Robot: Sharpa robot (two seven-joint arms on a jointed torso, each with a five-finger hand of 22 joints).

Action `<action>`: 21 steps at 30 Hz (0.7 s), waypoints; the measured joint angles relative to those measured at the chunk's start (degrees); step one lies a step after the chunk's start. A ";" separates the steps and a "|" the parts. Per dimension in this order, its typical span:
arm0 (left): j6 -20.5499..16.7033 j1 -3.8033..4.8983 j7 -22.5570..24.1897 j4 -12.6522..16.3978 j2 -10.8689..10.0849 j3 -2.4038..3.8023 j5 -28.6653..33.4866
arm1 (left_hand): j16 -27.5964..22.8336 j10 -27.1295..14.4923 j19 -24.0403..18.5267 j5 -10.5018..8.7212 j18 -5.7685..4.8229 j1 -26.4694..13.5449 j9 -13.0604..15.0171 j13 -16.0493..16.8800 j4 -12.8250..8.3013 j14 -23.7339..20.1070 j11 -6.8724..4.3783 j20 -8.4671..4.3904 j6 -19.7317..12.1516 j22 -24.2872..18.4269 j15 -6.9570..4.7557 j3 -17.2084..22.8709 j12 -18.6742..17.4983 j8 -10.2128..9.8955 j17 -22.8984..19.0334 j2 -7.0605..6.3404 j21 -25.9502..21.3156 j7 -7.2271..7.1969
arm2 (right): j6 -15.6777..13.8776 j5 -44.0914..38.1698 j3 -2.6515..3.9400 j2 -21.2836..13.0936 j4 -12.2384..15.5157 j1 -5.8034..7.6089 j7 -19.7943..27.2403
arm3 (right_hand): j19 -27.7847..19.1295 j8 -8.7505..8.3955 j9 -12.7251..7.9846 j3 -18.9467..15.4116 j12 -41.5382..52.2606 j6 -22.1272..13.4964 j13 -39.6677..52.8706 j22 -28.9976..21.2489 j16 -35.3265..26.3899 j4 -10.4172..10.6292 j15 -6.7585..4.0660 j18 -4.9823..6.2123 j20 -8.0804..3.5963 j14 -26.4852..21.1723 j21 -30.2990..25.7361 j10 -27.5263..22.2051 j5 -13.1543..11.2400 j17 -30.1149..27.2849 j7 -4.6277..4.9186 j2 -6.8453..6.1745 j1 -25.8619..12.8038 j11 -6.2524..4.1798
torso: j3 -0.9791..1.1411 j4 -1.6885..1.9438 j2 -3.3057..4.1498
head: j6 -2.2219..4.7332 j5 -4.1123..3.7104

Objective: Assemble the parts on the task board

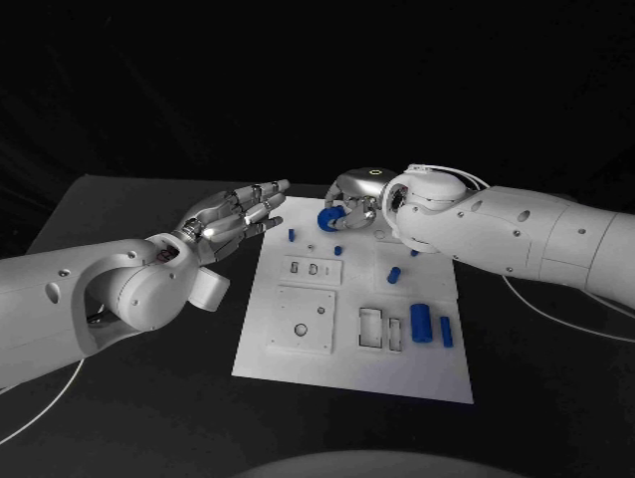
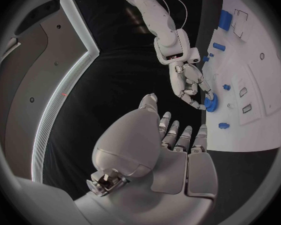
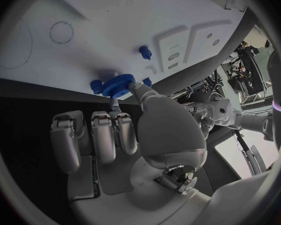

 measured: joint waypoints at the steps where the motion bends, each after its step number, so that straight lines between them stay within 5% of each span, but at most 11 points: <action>1: 0.00 0.00 0.00 -0.04 0.02 0.00 0.00 | 0.00 0.00 0.00 0.00 0.00 0.11 0.00 0.00 -0.10 0.00 0.00 0.00 0.00 0.00 0.00 0.10 0.00 0.00 0.00 -0.10 0.00 0.00 | 0.11 0.03 0.00 -0.03 -0.01 -0.04 0.00 | 0.00 -0.01 -0.68 -0.16 0.00 -1.00 0.00 0.00 0.00 0.17 0.00 0.00 0.00 0.00 0.00 0.00 -1.25 0.00 0.00 -0.15 -0.15 0.00 | 0.00 0.01 -0.01 | -0.01 -0.02; 5: 0.01 0.00 0.00 -0.25 0.12 0.00 -0.01 | 0.00 0.00 0.00 0.00 0.00 0.23 0.00 0.00 -0.17 0.00 0.00 0.00 0.00 0.00 0.00 0.17 0.00 0.00 0.00 -0.23 0.00 0.00 | 0.37 0.14 0.00 -0.19 -0.01 -0.10 0.03 | 0.00 -0.01 -3.05 -0.88 0.00 -4.45 0.00 0.00 0.00 0.52 0.00 0.01 0.00 0.00 0.00 0.00 -6.04 0.00 -0.05 -0.35 -0.36 0.00 | -0.01 0.00 -0.04 | -0.03 -0.06; 21: 0.02 -0.03 0.02 -0.66 0.16 -0.02 -0.02 | 0.00 0.00 0.00 0.00 0.00 0.23 0.00 0.01 -0.17 0.00 0.00 0.00 0.00 0.00 0.00 0.17 0.00 0.00 -0.01 -0.23 0.00 0.00 | -0.14 0.42 0.18 -1.89 0.85 -0.43 0.73 | 0.00 0.28 -4.64 -1.73 0.00 -3.75 -0.01 -0.01 0.00 0.46 0.00 0.00 0.00 0.00 0.00 0.00 -7.58 0.00 -0.37 -0.34 -0.36 0.00 | 0.07 -0.08 -0.08 | -0.02 0.33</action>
